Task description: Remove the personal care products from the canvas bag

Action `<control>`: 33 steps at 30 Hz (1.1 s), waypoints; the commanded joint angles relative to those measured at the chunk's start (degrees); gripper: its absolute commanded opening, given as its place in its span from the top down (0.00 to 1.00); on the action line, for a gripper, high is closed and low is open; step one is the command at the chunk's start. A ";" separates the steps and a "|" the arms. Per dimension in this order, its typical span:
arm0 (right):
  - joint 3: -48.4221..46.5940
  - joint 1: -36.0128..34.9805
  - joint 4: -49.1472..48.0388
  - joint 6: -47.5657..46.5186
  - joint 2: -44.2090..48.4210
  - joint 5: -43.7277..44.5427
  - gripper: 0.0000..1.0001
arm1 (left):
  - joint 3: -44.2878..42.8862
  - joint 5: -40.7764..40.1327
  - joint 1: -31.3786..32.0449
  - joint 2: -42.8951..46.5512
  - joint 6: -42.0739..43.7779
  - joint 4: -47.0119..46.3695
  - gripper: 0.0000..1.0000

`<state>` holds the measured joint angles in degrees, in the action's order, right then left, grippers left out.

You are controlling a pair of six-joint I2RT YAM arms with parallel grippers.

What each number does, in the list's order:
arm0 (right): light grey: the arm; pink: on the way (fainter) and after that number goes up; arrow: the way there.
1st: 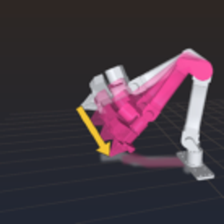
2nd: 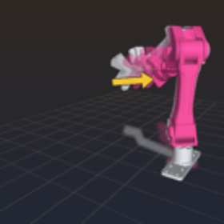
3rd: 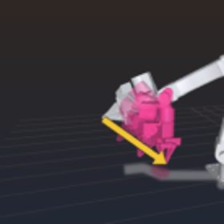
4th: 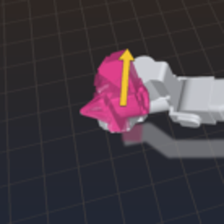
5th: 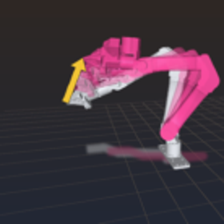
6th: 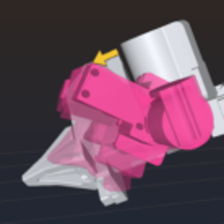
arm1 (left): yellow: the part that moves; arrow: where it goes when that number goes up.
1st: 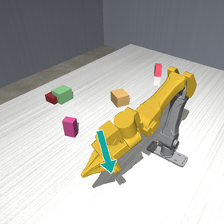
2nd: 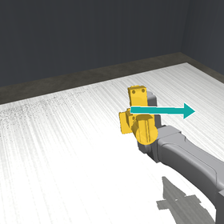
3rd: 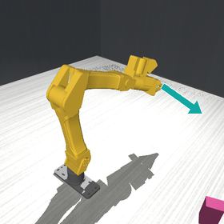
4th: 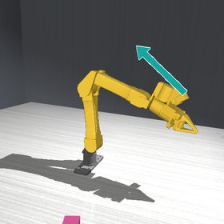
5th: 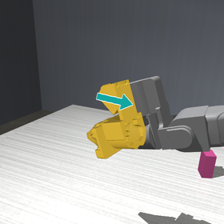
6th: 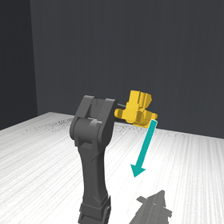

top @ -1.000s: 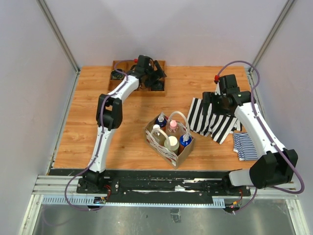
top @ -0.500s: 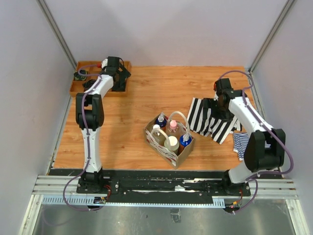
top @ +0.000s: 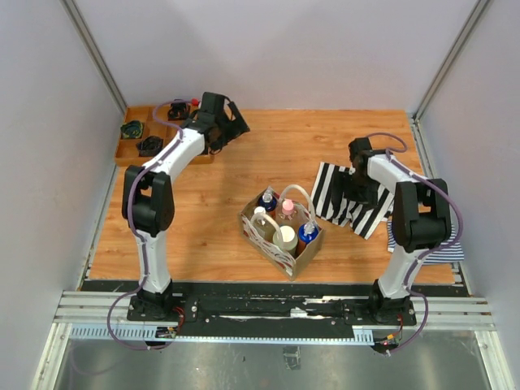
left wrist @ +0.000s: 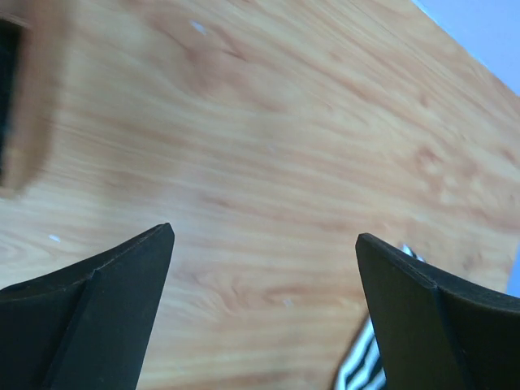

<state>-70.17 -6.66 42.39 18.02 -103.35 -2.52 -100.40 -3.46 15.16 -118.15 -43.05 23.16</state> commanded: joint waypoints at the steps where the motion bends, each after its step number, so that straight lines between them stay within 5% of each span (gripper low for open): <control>1: -5.97 0.64 -1.51 1.48 -5.08 -1.48 0.01 | 1.79 3.14 4.55 6.12 3.26 -1.70 0.00; 7: -15.91 1.41 4.15 4.15 -16.50 2.64 0.02 | -0.24 -0.69 8.66 8.43 6.82 2.15 0.00; 13: -25.28 8.21 13.01 12.35 -25.11 8.24 0.02 | 6.58 2.19 9.18 14.95 5.97 0.16 0.00; 23: -22.87 17.43 8.72 26.03 -19.53 11.84 0.02 | 3.93 -4.83 12.41 18.35 10.50 6.77 0.00; 33: -32.98 21.28 12.18 25.65 -23.75 13.44 0.02 | 8.84 -16.68 15.88 19.75 13.88 8.82 0.00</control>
<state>-100.57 12.91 52.73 42.19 -125.12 6.61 -94.30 -13.08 30.13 -100.53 -31.24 30.74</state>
